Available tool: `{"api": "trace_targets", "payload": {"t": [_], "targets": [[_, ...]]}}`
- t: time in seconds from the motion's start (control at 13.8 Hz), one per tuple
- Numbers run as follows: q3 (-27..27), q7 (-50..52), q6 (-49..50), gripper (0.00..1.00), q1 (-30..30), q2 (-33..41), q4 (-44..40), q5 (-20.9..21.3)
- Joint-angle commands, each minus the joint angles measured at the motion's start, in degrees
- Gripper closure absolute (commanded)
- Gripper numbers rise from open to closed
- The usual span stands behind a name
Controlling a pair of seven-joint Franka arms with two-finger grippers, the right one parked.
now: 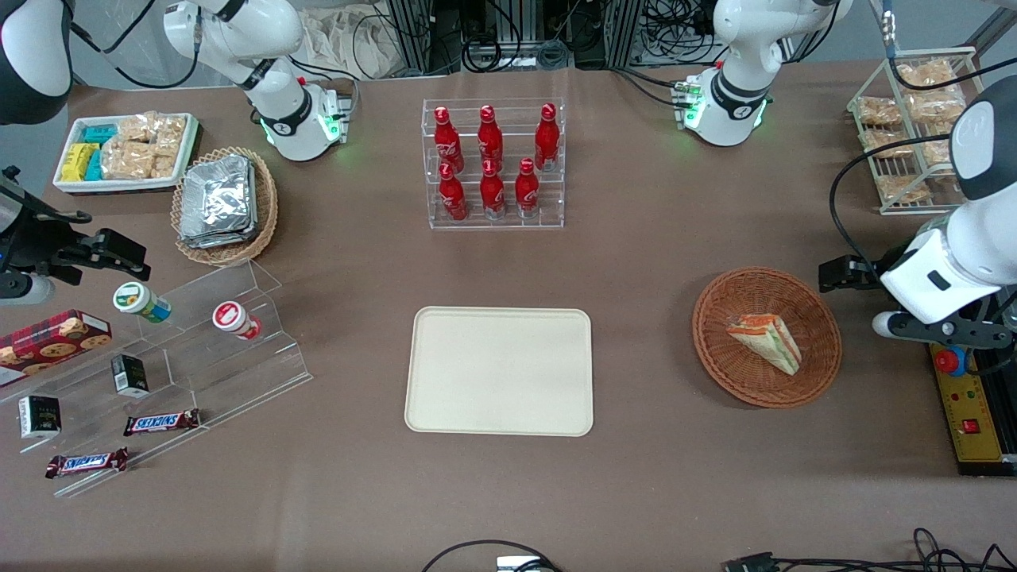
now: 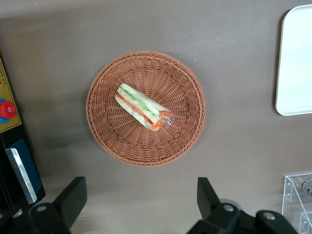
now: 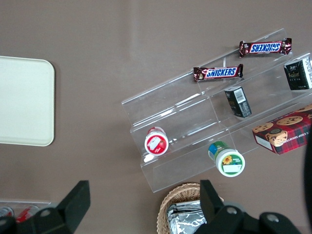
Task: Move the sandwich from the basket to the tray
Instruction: 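Move the left gripper over the sandwich in the wicker basket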
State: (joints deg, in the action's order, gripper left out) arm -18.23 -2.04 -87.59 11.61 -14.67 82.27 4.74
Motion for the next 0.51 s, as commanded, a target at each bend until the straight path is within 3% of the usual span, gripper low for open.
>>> {"api": "trace_targets", "payload": {"t": [0.0, 0.29, 0.43], "targets": [[-0.32, 0.46, 0.93, 0.00, 0.17, -0.89, -1.50, 0.53], [-0.32, 1.59, 0.93, 0.00, 0.08, -2.29, -1.50, 2.55], [-0.14, 11.65, 0.58, 0.00, 0.26, -2.91, -0.01, 2.55]]}}
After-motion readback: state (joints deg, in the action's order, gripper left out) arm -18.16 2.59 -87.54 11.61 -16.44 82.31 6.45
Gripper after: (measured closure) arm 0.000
